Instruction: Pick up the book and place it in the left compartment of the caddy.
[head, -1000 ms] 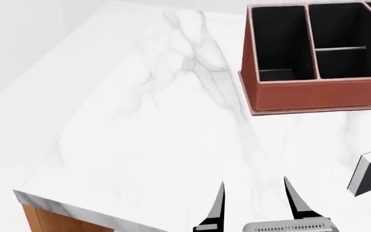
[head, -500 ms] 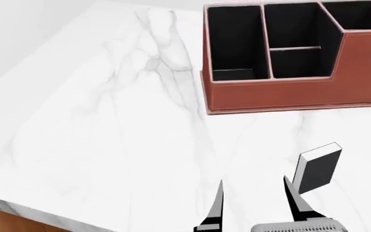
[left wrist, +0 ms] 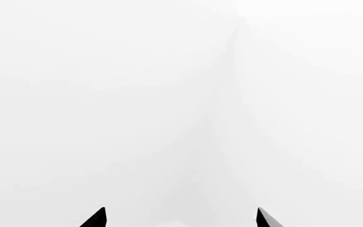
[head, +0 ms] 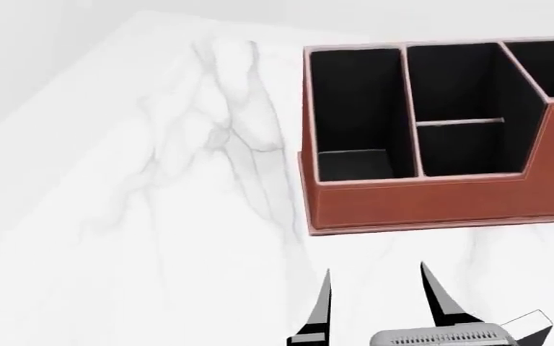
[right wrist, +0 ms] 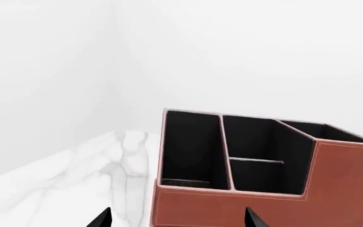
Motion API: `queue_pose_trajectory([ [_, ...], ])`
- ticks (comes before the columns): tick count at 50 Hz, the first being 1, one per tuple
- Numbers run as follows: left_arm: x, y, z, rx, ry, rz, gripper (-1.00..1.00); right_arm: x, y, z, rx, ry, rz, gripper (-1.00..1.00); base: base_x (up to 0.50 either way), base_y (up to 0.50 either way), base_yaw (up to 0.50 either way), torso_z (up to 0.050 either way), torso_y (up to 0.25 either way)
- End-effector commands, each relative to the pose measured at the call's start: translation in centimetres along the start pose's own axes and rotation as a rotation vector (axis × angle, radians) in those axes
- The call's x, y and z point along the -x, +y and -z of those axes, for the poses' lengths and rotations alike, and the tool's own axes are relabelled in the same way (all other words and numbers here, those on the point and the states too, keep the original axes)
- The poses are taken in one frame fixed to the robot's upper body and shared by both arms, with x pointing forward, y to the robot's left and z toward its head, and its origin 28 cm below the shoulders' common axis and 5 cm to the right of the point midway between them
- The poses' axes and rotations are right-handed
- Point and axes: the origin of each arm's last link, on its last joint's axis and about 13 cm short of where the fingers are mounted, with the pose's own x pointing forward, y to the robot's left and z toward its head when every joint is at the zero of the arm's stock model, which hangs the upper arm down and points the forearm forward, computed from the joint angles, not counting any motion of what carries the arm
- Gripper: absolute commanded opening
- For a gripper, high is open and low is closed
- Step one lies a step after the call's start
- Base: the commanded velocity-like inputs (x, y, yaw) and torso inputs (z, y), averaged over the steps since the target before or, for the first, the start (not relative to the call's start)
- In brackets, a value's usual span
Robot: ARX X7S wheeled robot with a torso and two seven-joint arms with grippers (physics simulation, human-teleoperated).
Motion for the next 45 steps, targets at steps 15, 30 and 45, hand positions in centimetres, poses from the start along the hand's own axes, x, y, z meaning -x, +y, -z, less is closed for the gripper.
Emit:
queue_pose_trajectory([
  [15, 0.0, -0.1, 0.1, -0.003, 0.001, 0.003, 1.00, -0.1, 0.2, 0.0, 0.016, 0.013, 0.006, 1.00, 0.48, 0.13, 0.00, 0.000, 0.001],
  [30, 0.2, 0.2, 0.1, -0.003, 0.000, -0.003, 1.00, 0.2, 0.2, -0.1, 0.045, -0.022, 0.057, 1.00, 0.08, 0.03, 0.00, 0.000, 0.001],
  [45, 0.3, -0.2, 0.2, -0.009, 0.005, 0.021, 1.00, -2.1, 1.7, 1.2, 0.137, 0.060, 0.571, 1.00, 0.08, 0.03, 0.00, 0.000, 0.001],
])
